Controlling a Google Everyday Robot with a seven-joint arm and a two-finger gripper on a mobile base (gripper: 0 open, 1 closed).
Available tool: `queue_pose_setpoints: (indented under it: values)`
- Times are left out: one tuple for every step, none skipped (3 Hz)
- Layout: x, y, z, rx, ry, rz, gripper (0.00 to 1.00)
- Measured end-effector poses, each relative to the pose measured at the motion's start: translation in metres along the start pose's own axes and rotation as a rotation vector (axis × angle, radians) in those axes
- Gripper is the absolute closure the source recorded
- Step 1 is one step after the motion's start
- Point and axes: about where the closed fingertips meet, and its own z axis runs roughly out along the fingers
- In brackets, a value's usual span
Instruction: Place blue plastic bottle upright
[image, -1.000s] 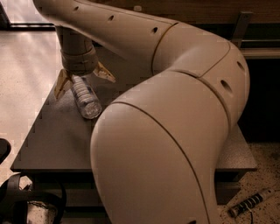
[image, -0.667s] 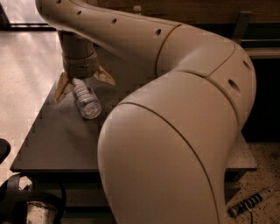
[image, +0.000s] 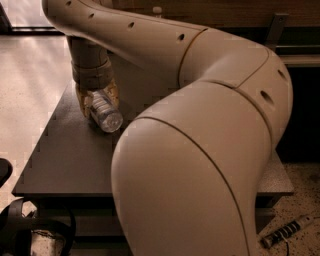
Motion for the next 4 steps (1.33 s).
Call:
queue_pose_setpoints:
  values:
    - [-0.001, 0.0, 0.002, -0.001, -0.001, 0.0, 0.64]
    - [-0.001, 0.0, 0.003, -0.001, -0.002, 0.0, 0.87]
    - [-0.002, 0.0, 0.002, -0.005, -0.015, -0.01, 1.0]
    - [-0.001, -0.004, -0.018, -0.03, -0.105, -0.08, 1.0]
